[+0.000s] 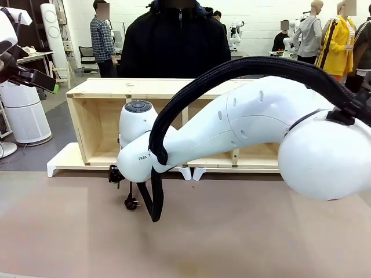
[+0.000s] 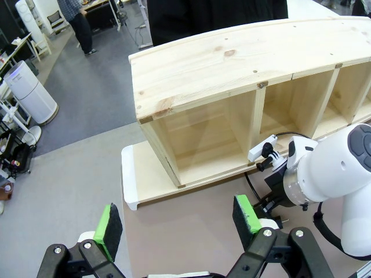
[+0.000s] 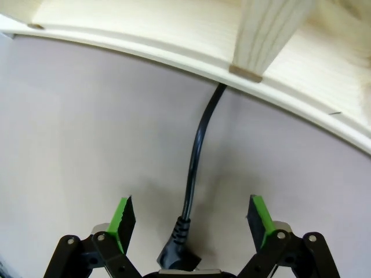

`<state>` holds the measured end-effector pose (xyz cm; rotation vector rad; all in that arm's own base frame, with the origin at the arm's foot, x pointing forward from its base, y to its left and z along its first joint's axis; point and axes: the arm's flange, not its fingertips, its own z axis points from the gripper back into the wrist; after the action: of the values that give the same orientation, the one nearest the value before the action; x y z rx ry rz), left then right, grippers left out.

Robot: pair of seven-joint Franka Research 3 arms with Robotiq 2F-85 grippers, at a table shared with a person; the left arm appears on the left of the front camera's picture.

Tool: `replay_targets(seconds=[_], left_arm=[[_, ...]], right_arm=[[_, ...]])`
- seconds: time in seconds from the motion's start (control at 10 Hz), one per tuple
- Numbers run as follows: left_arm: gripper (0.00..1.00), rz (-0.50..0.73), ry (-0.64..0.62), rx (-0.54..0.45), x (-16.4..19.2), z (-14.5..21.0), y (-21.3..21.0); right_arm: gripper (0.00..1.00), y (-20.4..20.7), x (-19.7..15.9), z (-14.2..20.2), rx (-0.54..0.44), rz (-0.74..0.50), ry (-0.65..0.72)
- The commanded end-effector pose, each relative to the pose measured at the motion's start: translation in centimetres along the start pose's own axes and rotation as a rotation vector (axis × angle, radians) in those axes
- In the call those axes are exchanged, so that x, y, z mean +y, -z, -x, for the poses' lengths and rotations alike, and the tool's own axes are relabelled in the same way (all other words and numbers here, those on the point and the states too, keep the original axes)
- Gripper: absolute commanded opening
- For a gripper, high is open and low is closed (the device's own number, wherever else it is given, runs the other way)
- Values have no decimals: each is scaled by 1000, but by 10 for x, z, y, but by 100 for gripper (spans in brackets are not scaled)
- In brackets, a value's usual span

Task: Perform cable management.
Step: When the cord part of the Power Cable appears at the lower middle area of the table and stops, grasp the cord part of the Power Cable.

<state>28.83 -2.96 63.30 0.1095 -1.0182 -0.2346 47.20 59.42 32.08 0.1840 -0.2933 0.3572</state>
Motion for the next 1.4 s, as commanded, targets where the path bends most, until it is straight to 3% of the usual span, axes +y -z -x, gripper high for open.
replay_targets(seconds=[0.0, 0.6, 1.0, 1.1, 1.2, 1.3], left_arm=[[100, -4, 0, -9, 0, -1, 2], [100, -4, 0, -9, 0, -1, 2], [100, -4, 0, -9, 0, -1, 2], [100, -4, 0, -9, 0, -1, 2], [100, -4, 0, -9, 0, -1, 2], [100, -4, 0, -9, 0, -1, 2]], right_arm=[[100, 10, 6, -5, 27, 33, 72], [100, 22, 11, 6, 103, 160, 231], [97, 21, 11, 6, 105, 190, 222], [82, 21, 10, 7, 112, 203, 212], [78, 21, 10, 5, 116, 204, 203], [62, 21, 10, 3, 117, 198, 197]])
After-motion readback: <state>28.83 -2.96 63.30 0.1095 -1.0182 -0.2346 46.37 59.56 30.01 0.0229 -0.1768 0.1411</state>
